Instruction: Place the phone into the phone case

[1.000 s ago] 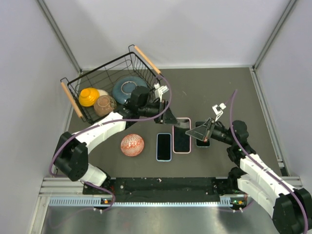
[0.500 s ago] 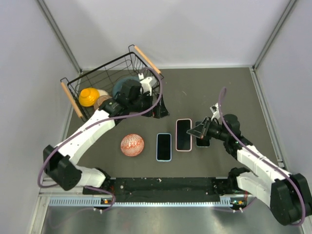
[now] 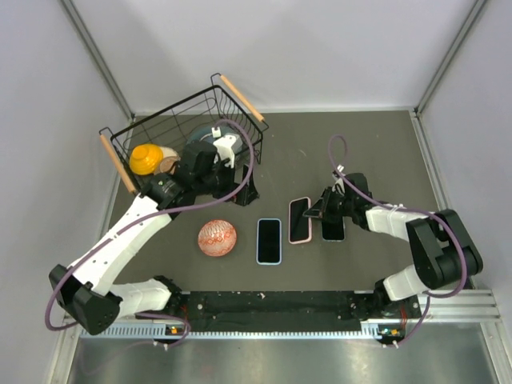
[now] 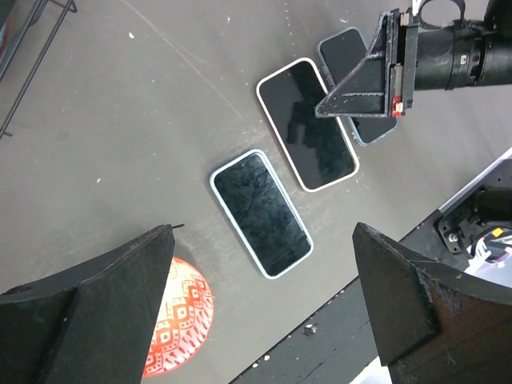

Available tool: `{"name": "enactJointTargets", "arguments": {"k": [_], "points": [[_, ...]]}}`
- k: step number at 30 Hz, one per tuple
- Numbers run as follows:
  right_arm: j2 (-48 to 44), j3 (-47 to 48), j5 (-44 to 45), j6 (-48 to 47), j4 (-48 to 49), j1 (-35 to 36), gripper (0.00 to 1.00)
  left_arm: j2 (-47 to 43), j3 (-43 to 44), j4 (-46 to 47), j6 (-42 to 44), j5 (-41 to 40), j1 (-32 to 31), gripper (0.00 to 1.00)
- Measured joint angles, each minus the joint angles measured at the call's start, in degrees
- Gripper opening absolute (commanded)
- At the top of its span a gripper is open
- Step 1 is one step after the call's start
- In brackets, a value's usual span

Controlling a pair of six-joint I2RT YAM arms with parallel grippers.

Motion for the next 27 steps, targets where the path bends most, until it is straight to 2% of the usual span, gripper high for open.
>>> {"name": "enactJointTargets", "arguments": {"k": [3, 11, 20, 27], "points": [[2.5, 2.2, 0.3, -0.5, -1.6, -0.1, 0.16, -1.6, -1.7, -0.4, 0.5, -1.3, 0.0, 0.99], [7.0, 9.7, 3.0, -4.8, -9.0, 0.0, 0.16, -2.4, -2.6, -0.5, 1.1, -1.9, 0.0, 0.99], [6.4, 8.8, 5.8, -4.1, -9.0, 0.3, 0.16, -3.0, -2.9, -0.4, 1.3, -2.5, 0.0, 0.99], [5.3, 4.5, 8.3, -0.7, -4.1, 0.4, 0.24, -3.1, -3.3, -0.3, 1.6, -2.9, 0.0, 0.99]]}}
